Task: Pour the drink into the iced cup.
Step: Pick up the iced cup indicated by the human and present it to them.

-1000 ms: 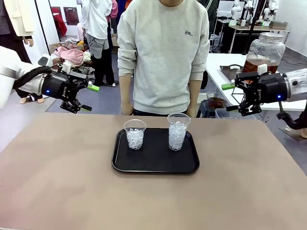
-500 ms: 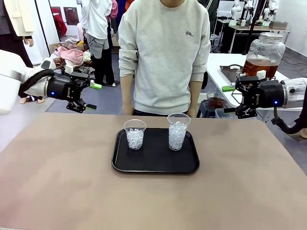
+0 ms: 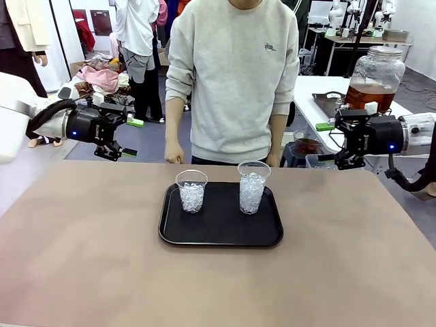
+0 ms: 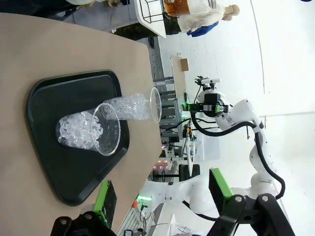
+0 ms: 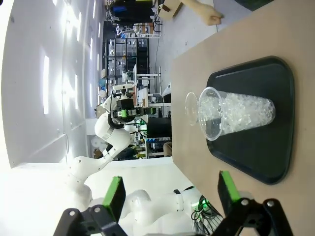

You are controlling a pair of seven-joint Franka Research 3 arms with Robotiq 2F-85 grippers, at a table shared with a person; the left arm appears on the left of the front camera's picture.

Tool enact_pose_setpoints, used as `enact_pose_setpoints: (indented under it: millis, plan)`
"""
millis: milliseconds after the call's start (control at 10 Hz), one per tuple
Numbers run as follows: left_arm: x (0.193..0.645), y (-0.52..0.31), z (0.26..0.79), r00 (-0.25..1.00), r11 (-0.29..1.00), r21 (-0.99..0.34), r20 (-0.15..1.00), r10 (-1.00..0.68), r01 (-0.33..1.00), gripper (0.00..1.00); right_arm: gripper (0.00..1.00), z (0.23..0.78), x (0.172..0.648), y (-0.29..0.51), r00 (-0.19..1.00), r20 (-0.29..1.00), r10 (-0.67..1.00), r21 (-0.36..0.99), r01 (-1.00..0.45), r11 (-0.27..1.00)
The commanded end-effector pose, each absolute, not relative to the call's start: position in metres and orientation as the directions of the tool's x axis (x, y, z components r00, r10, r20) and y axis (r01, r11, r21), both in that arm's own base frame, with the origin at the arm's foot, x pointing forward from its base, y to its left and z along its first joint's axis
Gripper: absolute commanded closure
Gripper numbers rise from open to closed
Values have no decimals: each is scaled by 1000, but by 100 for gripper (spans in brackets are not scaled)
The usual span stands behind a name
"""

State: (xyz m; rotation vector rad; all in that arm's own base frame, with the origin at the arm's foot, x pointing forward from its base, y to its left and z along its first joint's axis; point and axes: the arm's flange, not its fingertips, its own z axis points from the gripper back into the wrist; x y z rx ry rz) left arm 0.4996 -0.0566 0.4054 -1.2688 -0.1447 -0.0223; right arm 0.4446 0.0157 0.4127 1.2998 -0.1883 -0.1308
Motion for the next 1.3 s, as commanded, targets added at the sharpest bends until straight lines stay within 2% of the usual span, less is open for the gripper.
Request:
enact_pose_setpoints:
  millis: [0, 1200]
  plan:
    - [499, -57, 406, 990, 301, -948, 123, 67, 98, 0, 0, 414, 445, 16, 977, 68, -201, 965, -13, 261]
    - [499, -57, 406, 990, 301, -948, 123, 67, 98, 0, 0, 414, 445, 16, 977, 68, -201, 965, -13, 261]
